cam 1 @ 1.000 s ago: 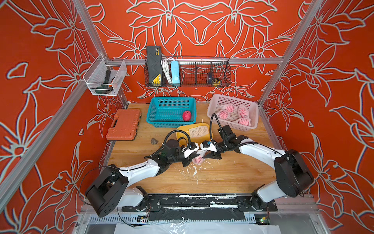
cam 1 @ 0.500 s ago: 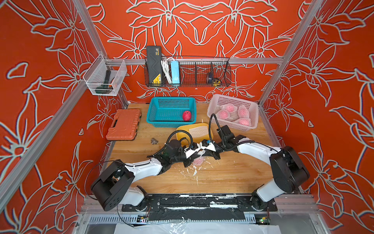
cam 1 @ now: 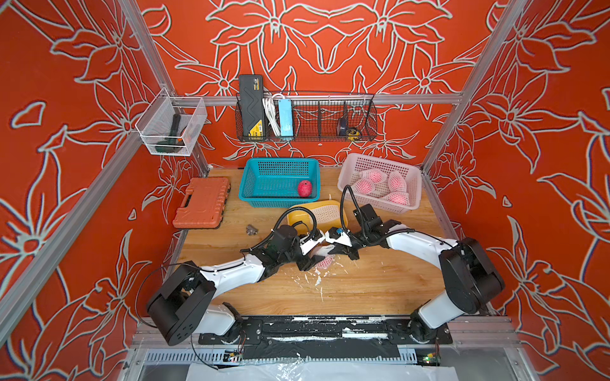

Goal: Remove foam nets from apples
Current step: Remove the foam net from the apple.

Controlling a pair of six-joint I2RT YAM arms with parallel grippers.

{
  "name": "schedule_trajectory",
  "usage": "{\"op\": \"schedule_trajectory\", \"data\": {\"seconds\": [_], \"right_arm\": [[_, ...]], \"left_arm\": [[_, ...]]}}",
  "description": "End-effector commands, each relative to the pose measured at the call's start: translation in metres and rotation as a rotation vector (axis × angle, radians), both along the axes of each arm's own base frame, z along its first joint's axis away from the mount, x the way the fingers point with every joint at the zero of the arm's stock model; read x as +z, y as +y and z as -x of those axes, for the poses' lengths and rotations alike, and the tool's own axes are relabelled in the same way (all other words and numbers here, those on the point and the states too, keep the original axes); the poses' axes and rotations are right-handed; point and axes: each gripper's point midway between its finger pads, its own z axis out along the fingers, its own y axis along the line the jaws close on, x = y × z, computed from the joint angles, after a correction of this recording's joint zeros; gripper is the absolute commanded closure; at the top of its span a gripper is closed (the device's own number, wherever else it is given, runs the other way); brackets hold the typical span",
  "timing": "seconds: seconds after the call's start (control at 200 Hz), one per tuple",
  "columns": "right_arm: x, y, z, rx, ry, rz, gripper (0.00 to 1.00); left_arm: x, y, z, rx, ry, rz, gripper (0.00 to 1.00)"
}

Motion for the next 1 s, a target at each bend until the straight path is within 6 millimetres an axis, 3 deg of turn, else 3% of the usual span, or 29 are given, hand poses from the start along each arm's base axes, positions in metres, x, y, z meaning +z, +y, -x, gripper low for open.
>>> {"op": "schedule_trajectory", "data": {"seconds": [0.0,0.255,0.515,0.696,0.816,0.996], "right_arm": [[-0.002,0.0,-0.002,0.01,-0.02,0.01,0.9],[-0.004,-0.001,-0.003,0.006,-0.031,0.015,0.87],[-0.006,-0.002,0.002,0.014,-0.025,0.016,0.79],[-0.006,-0.003,0.004,0.019,-0.019,0.018,0.64],[-0.005,-0.003,0.005,0.027,-0.01,0.02,0.47],[-0.009,-0.001,0.001,0.016,0.001,0.028,0.33]], "left_arm": [[0.0,0.005,0.005,0.003,0.026,-0.005,0.33],[-0.011,0.001,0.006,-0.026,0.081,-0.042,0.37],[-0.012,-0.007,0.001,-0.057,0.075,-0.039,0.59],[-0.012,-0.011,-0.002,-0.066,0.076,-0.035,0.73],[0.003,-0.014,-0.006,-0.065,0.035,0.0,0.81],[0.028,-0.025,-0.004,-0.119,-0.018,0.069,0.86]]}}
